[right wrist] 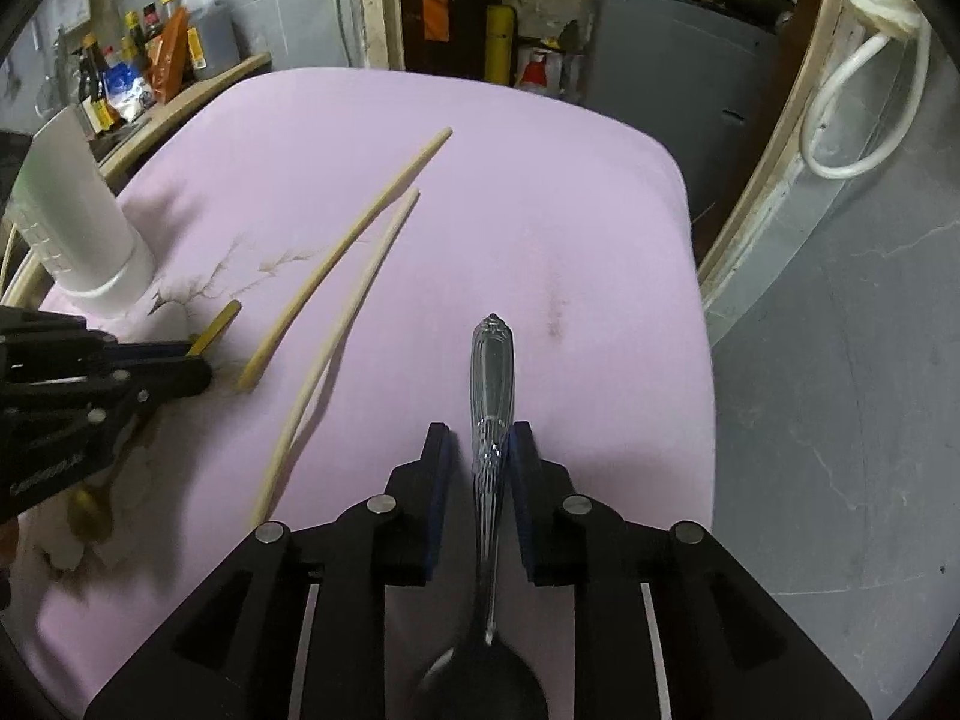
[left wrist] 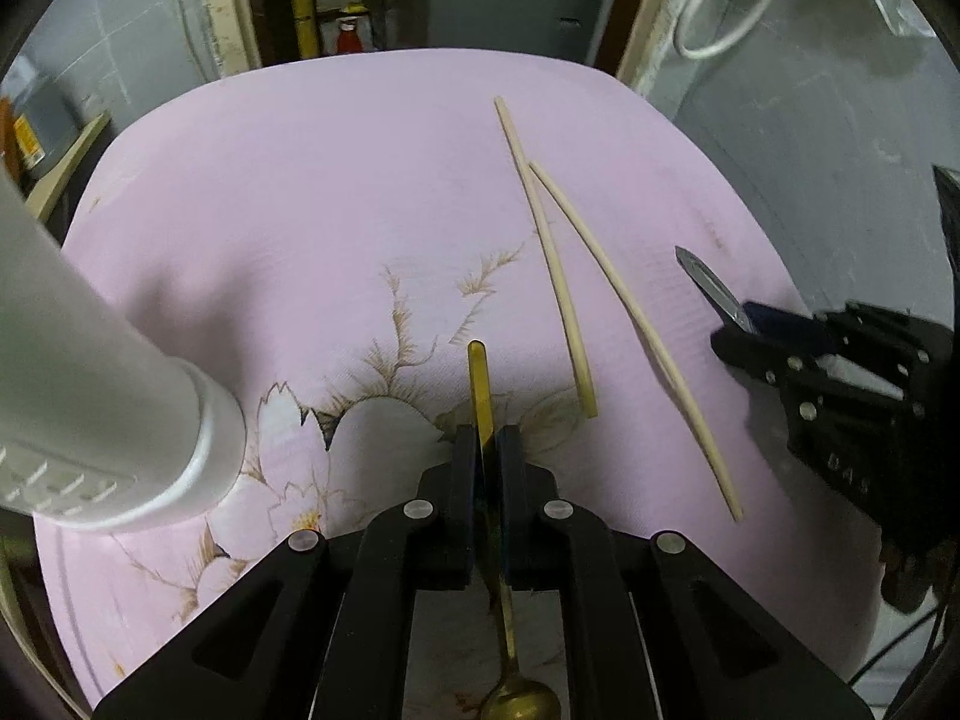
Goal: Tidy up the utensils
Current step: 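Lift the gold spoon and the ornate silver spoon up over the caddy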
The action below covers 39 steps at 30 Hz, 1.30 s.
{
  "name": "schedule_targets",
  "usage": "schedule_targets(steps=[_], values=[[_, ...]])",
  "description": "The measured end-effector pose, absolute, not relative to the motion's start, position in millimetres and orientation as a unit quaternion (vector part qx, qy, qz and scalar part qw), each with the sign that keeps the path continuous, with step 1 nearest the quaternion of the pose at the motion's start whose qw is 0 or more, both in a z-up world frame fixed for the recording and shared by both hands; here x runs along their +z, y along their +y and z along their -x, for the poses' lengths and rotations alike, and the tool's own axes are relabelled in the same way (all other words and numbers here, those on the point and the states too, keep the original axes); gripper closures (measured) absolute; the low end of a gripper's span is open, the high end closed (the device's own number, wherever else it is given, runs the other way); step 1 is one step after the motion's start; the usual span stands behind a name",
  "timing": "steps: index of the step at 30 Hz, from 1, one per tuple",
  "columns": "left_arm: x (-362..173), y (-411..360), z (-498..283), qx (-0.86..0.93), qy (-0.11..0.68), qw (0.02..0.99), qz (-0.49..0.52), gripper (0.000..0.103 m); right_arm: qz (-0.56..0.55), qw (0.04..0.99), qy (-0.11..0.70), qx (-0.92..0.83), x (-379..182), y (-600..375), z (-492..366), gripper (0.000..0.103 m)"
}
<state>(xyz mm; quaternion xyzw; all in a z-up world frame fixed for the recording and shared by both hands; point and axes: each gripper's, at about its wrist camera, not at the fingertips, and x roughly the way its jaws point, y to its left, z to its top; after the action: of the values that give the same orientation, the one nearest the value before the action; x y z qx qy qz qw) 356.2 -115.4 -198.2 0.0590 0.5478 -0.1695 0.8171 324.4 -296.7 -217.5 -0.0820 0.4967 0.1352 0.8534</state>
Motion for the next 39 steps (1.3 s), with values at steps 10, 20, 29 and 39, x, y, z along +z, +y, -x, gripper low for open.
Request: schedule_targets(steps=[10, 20, 29, 39], values=[[-193.2, -105.0, -337.6, -0.177, 0.486, 0.856, -0.013, 0.101, 0.006, 0.886, 0.438, 0.150, -205.0, -312.3, -305.9, 0.094], [-169.9, -81.0, -272.6, -0.095, 0.346, 0.932, 0.045, 0.101, 0.005, 0.945, 0.277, 0.171, -163.8, -296.7, -252.6, 0.094], [-143.3, -74.9, -242.3, -0.081, 0.263, 0.960, 0.046, 0.101, 0.013, 0.955, 0.223, 0.198, -154.6, -269.7, -230.4, 0.094], [-97.7, -48.4, -222.6, -0.066, 0.190, 0.977, 0.075, 0.101, -0.006, 0.958, 0.171, 0.230, -125.2, -235.4, -214.8, 0.094]])
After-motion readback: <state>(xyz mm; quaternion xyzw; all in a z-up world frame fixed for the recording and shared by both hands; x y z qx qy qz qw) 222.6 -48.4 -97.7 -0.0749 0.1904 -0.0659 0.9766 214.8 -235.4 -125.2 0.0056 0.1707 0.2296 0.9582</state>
